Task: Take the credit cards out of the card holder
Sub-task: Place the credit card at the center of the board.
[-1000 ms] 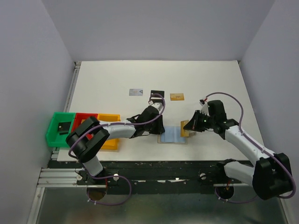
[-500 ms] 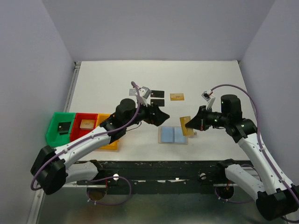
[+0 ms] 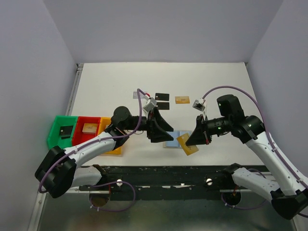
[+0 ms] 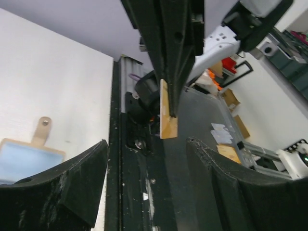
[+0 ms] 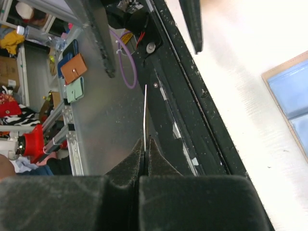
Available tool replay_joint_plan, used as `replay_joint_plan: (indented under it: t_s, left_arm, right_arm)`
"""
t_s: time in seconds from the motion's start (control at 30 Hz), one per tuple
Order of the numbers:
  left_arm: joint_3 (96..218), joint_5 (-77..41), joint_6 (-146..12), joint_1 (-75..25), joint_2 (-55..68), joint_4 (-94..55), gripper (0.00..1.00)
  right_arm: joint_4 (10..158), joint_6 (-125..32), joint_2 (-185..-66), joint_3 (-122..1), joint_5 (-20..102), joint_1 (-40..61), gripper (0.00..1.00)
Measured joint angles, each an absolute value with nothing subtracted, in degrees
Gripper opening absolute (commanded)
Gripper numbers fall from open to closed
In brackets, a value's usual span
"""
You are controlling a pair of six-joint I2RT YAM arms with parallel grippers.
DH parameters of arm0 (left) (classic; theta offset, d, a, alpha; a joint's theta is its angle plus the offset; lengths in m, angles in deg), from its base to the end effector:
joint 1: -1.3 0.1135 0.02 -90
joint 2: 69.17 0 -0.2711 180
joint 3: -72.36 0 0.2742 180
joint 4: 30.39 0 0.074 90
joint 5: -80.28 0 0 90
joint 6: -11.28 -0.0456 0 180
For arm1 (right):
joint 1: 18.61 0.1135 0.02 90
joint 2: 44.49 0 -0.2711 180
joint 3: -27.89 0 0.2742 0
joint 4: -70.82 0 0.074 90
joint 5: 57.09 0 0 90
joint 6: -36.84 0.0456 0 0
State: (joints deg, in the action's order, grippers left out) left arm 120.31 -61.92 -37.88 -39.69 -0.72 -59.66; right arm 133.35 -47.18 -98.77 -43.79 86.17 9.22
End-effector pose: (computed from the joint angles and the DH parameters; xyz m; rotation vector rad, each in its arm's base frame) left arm 0.1862 -0.2096 0.2852 0.8765 1.5297 -1.7358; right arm 0.1552 0.1233 0.3438 -0.9044 2.1703 1.3810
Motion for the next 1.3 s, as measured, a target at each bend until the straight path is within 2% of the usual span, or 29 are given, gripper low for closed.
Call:
replay_joint_plan:
  t_s: [0.23, 0.47, 0.83, 1.0, 1.03, 1.1, 1.13, 1.2, 1.3]
  left_arm:
    - [120.0, -68.9, -32.4, -39.8, 0.6, -68.6, 0.66]
    - [122.6, -71.0, -34.1, -41.9, 2.4, -64.9, 0.55]
    - [126.1, -71.3, -38.9, -45.2, 4.6, -57.7, 0.22]
    - [126.8, -71.4, -39.9, -45.7, 5.0, -56.2, 0.00]
    - [126.8, -71.4, -40.0, -45.7, 5.0, -56.1, 0.00]
    - [126.8, -71.5, -39.9, -45.7, 5.1, -55.7, 0.00]
    - [126.8, -71.5, -40.0, -45.7, 5.2, -55.7, 0.00]
    - [126.8, -71.3, -40.2, -45.7, 5.3, -55.3, 0.00]
    - [126.8, -69.0, -40.8, -45.5, 5.3, -54.2, 0.00]
  right_arm:
    - [136.0, -48.8, -99.2, -44.9, 86.1, 10.6, 0.00]
    - [136.4, -48.8, -100.2, -45.7, 85.9, 12.2, 0.00]
    - [136.4, -48.7, -101.0, -47.3, 84.4, 14.0, 0.00]
    - [136.5, -48.8, -101.2, -47.4, 84.0, 14.1, 0.00]
    - [136.6, -48.8, -101.2, -47.4, 83.9, 14.2, 0.01]
    - [136.7, -49.0, -101.2, -47.4, 83.7, 14.3, 0.41]
    - [136.7, -48.8, -101.2, -47.4, 83.3, 14.3, 0.56]
    - [136.8, -48.0, -101.2, -47.6, 80.8, 14.3, 0.71]
    - [136.4, -45.6, -99.9, -48.1, 72.4, 14.3, 0.77]
